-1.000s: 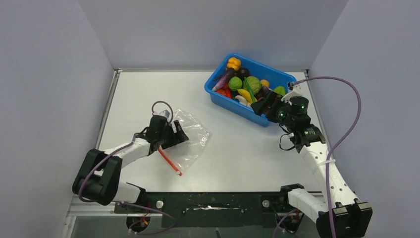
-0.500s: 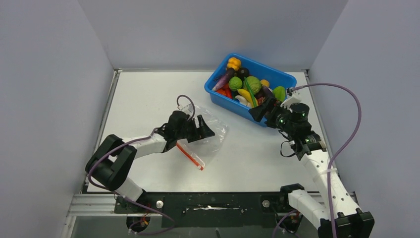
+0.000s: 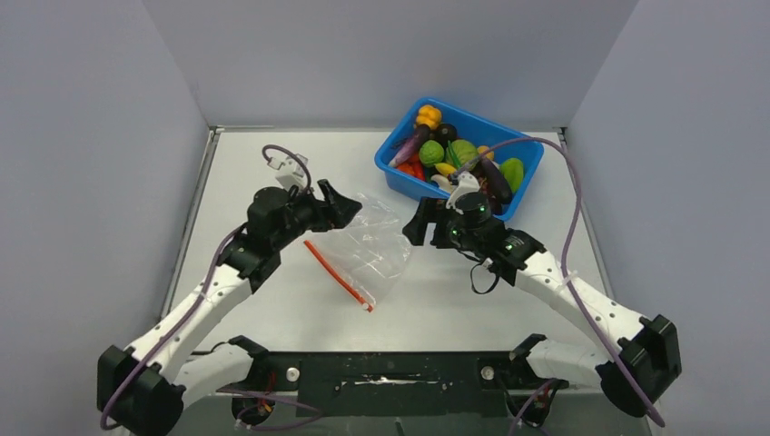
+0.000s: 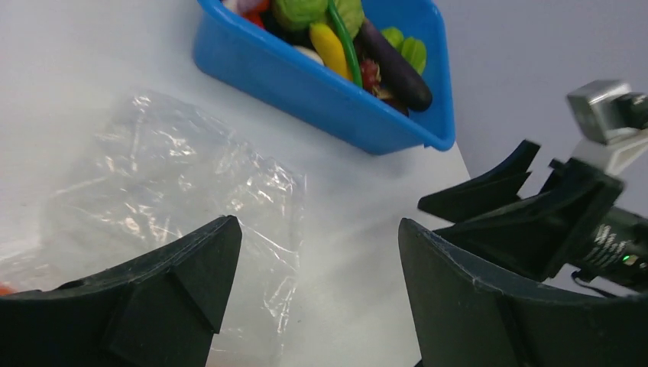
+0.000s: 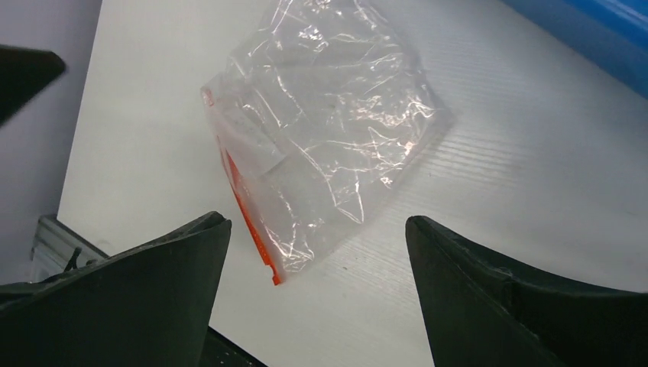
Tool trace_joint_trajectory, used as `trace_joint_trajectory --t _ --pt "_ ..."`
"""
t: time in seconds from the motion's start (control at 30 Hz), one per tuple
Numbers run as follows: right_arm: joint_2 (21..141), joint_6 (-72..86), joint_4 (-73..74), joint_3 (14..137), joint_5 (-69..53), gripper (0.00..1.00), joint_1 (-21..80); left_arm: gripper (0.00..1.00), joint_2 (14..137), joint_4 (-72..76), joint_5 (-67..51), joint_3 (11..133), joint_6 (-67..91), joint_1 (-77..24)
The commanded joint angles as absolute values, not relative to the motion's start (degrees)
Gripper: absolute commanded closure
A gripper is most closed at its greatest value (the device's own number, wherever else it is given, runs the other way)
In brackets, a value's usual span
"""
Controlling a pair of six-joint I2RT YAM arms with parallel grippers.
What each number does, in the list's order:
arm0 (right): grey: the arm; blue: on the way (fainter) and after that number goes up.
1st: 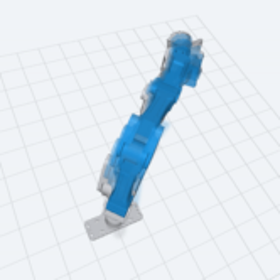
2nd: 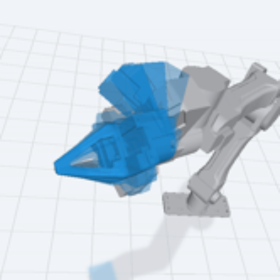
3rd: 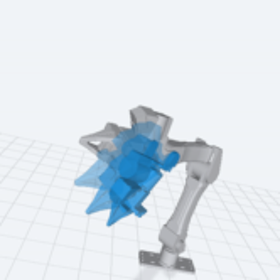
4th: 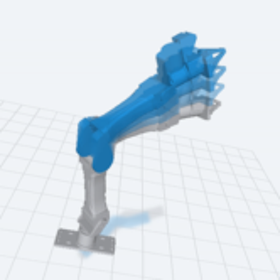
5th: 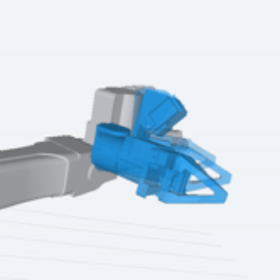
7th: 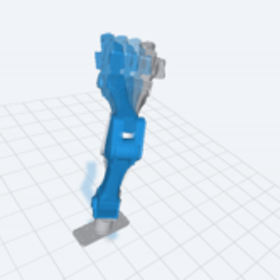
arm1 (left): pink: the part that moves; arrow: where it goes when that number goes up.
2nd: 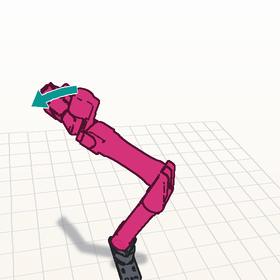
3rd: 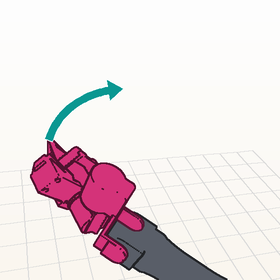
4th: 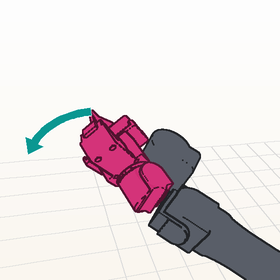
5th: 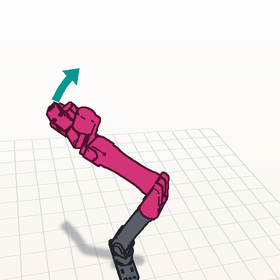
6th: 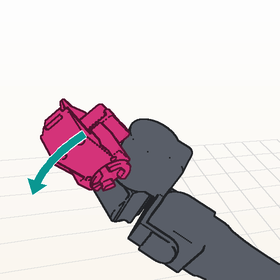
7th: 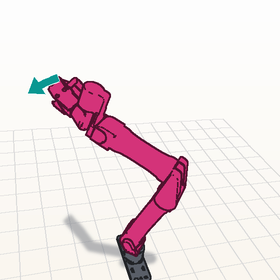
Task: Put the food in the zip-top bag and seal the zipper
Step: Move the zipper food storage bag to the center of the board, then pick up the zipper food storage bag at the center of the board.
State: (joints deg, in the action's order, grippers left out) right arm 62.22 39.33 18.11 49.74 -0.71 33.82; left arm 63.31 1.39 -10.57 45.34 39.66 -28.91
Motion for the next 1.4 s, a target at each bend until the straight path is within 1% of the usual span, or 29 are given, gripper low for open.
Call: trace_joint_trajectory --t 0.0,0.03,0.07,0.1,0.17,0.2,0.3,0.47,0.6,0.7,0.83,0.9,1.03,1.1,1.2,1.37 --pt "68.1 38.16 16.82 55.94 7.52 0.13 41.36 0.24 52.56 -9.4 0.22 49.22 33.17 -27.25" --pt "69.37 37.63 16.96 56.85 9.03 0.16 43.34 0.24 50.7 -11.06 1.72 49.99 32.57 -27.09" --pt "70.82 36.87 16.71 57.58 10.32 0.21 44.9 0.24 49.15 -12.72 3.19 50.79 31.93 -26.93" --pt "72.23 36.24 16.56 58.28 11.31 0.3 46.31 0.24 47.62 -14.26 4.26 51.51 31.33 -26.82" --pt "75.04 35.28 16.13 59.66 11.86 0.4 48.15 0.24 45.34 -16.66 5.18 52.9 29.8 -26.72" --pt "76.5 34.39 15.33 60.09 11.59 0.44 48.79 0.24 44.35 -17.72 5.33 53.47 28.98 -26.66" --pt "81.57 32.36 14.74 62.22 11.28 0.49 49.94 0.24 41.96 -20.96 7.69 54.87 27.76 -26.66" --pt "88.91 28.69 15.19 67.11 12.3 0.51 52.88 0.24 38.04 -25.26 12.09 57.06 26.56 -26.7" --pt "94.18 26.25 15.64 70.22 14.0 0.51 56.31 0.24 34.14 -26.02 18.97 57.09 24.16 -26.7" --pt "98.8 25.31 17.12 74.3 13.81 0.54 57.77 0.24 31.46 -26.23 23.62 57.81 23.55 -26.72" --pt "103.25 24.61 17.61 77.74 13.21 0.58 59.83 0.24 29.14 -25.05 26.45 58.27 21.25 -26.72" --pt "105.71 24.63 18.38 79.24 12.43 0.6 60.41 0.24 28.43 -24.9 27.13 58.59 20.74 -26.72" --pt "109.52 24.1 21.22 81.77 11.7 0.68 61.3 0.24 27.16 -26.15 28.05 59.64 19.25 -26.7" --pt "110.48 23.39 22.3 82.8 11.73 0.68 61.91 0.24 26.59 -27.35 29.16 60.53 19.16 -26.72" --pt "111.88 23.03 23.03 83.14 12.72 0.65 62.06 0.24 24.94 -27.07 29.9 59.73 19.8 -26.72" --pt "113.97 22.72 23.92 83.31 13.12 0.66 62.07 0.24 22.6 -24.31 28.09 54.99 20.44 -26.72"
